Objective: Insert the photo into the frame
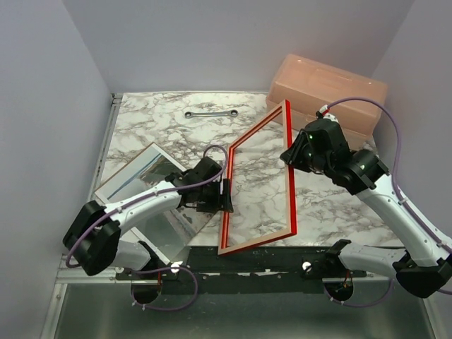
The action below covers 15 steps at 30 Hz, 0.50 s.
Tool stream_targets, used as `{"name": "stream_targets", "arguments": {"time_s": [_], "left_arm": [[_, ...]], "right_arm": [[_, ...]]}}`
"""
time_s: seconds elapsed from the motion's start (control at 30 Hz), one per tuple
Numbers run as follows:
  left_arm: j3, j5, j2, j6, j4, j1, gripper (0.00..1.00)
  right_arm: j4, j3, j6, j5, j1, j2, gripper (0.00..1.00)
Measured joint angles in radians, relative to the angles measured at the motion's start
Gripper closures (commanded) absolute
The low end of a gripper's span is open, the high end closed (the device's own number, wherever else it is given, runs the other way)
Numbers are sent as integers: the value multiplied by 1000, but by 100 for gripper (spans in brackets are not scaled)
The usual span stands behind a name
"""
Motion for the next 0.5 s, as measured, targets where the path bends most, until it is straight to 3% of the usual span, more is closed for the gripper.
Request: {"name": "stream_targets", "arguments": {"time_s": [0.23, 0.5], "left_arm": [[3, 95, 166, -4, 67, 37, 40], [50, 122, 245, 2, 34, 73, 43]], "right_arm": [[22, -38, -9, 3, -1, 4, 80], [33, -46, -27, 18, -3, 2, 80]]}}
